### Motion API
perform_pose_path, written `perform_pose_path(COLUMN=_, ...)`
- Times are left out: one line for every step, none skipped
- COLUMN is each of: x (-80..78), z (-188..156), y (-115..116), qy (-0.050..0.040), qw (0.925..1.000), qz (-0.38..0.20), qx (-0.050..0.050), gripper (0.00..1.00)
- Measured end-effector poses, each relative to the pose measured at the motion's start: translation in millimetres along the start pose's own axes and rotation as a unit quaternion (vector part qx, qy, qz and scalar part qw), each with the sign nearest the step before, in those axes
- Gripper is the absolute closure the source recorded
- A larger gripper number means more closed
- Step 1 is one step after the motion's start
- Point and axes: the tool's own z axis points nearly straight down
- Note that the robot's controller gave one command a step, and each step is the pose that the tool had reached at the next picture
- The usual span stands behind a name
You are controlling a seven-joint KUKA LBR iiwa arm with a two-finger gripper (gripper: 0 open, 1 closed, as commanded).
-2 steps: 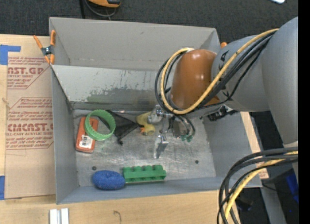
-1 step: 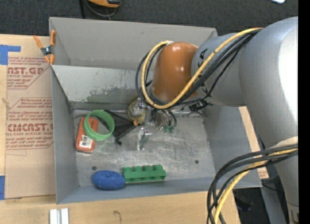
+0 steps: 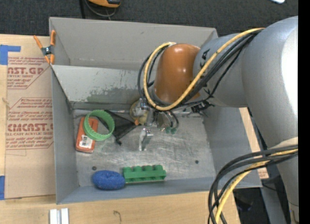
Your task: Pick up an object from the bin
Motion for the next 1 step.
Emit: perform_pose_path(x=-13.2, z=18.8, y=33.2, qy=0.0023, qw=1.0, qz=-0.004, qx=0.004, gripper=0.0)
